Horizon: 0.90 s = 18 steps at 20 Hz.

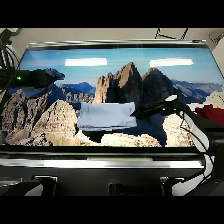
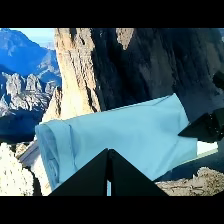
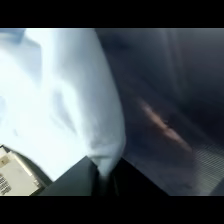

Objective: Fold the clothes and pants, and hang the long-sleeved shirts on hangers.

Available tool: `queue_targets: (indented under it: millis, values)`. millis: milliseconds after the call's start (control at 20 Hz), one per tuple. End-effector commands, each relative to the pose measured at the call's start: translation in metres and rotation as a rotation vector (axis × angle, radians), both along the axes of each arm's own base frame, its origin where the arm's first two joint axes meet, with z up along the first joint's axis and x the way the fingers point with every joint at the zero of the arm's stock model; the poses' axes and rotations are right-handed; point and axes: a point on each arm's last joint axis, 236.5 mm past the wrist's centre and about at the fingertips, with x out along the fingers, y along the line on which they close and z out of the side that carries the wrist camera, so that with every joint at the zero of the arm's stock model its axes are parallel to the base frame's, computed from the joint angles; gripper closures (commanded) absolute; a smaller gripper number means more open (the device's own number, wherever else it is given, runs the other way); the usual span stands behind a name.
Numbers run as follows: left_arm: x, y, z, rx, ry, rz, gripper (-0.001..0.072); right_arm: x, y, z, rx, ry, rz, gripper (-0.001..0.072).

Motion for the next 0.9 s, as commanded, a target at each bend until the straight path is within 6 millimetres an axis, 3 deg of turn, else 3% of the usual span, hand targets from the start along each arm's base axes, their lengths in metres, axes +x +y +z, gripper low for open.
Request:
queue_targets:
  millis: [0, 150, 300, 500, 700, 850]
  values:
    - [0.000, -0.002, 0.001, -0.008, 0.000, -0.002, 0.0684, 0.032, -0.024, 0.060, 0.074, -0.136, -0.004, 0.0675]
    - [0.000, -0.002, 0.001, -0.008, -0.001, -0.003, 0.0684, 0.064, -0.099, 0.132, 0.019, -0.250, -0.113, 0.0675]
    - [0.000, -0.002, 0.001, -0.006, -0.003, -0.004, 0.0684, 0.070, -0.192, 0.188, -0.131, -0.329, -0.278, 0.0675]
    - [0.000, -0.002, 0.001, -0.006, -0.003, -0.004, 0.0684, 0.045, -0.309, 0.241, -0.316, -0.372, -0.524, 0.0675]
    - [0.000, -0.002, 0.001, -0.006, -0.003, -0.005, 0.0684, 0.011, -0.394, 0.274, -0.382, -0.387, -0.759, 0.0675]
    - [0.000, -0.002, 0.001, -0.005, -0.003, -0.005, 0.0684, -0.014, -0.439, 0.287, -0.398, -0.373, -0.910, 0.0675]
